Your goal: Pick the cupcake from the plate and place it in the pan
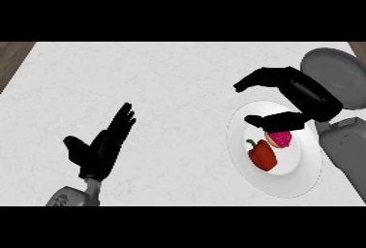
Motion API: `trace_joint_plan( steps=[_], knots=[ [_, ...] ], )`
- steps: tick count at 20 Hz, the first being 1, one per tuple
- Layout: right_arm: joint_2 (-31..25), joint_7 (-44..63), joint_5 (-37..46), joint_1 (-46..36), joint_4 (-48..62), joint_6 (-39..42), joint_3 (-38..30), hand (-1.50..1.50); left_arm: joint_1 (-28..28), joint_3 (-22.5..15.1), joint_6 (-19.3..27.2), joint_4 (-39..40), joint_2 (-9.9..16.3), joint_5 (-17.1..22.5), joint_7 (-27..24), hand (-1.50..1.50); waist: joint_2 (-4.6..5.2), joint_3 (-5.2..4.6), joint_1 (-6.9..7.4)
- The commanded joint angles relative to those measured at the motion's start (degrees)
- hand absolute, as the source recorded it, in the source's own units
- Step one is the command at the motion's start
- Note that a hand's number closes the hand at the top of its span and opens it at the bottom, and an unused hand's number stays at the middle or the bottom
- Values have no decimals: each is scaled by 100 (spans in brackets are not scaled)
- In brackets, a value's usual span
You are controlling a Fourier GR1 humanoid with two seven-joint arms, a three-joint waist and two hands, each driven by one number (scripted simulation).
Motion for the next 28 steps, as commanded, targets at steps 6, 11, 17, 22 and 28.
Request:
trace_joint_plan(
  steps=[6,11,17,22,28],
  knots=[
    [-569,-615,1534,-455,406,457,796,-150,95,58,-180,-323,106,158,470,0,-57,15,-153],
    [-1174,644,3056,-996,21,1246,1890,-150,116,145,-249,-158,85,249,406,0,-115,-19,-195],
    [-609,2368,3919,-1252,-699,2766,2868,-150,148,322,-431,-135,252,397,525,0,-104,-3,-271],
    [-165,3323,4227,-1229,-763,4354,3471,-150,119,371,-431,-253,295,328,496,0,-87,5,-257],
    [600,4610,4530,-240,-1212,5078,3409,-150,381,280,-401,-525,153,227,594,0,-62,19,-256]
  ],
)
